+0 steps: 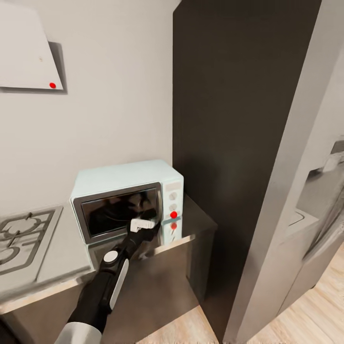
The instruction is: In the kitchen, take the popcorn bag from the countertop, put it into the microwave, and heat it until the popcorn is cooked so the cooked popcorn ends up inside the bag.
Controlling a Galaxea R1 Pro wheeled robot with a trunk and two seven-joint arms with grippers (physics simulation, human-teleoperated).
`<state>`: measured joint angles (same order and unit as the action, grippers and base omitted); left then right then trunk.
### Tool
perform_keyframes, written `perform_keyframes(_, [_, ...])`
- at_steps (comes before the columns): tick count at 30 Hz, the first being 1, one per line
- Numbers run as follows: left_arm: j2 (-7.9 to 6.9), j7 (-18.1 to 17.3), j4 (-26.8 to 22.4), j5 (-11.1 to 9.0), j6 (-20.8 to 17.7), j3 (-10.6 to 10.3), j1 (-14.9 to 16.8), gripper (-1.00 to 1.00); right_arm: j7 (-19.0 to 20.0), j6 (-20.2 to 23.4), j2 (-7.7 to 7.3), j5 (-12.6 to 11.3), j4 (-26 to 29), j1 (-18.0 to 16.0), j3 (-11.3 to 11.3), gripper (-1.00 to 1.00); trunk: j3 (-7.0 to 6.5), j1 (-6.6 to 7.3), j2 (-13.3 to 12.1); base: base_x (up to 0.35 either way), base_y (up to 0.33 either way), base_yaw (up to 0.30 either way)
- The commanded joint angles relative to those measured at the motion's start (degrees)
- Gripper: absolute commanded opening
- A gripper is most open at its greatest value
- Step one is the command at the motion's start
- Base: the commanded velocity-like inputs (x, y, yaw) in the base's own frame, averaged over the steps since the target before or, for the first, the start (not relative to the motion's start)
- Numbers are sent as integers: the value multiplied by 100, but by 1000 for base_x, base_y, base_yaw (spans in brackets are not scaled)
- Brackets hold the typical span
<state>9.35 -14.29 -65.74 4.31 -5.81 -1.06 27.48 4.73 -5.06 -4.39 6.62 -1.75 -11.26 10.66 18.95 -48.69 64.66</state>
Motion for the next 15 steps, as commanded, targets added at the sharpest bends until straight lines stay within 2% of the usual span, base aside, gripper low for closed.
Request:
perform_keyframes(1, [4, -18, -9, 44, -25, 9, 3, 100, 11, -40, -11, 59, -19, -8, 50, 100, 7, 2, 5, -263, 0, 0])
perform_keyframes(15, [15, -4, 23, 54, -25, 0, 3, 100, 11, -48, -18, 63, -19, -4, 49, 100, 7, 2, 5, -265, 0, 0])
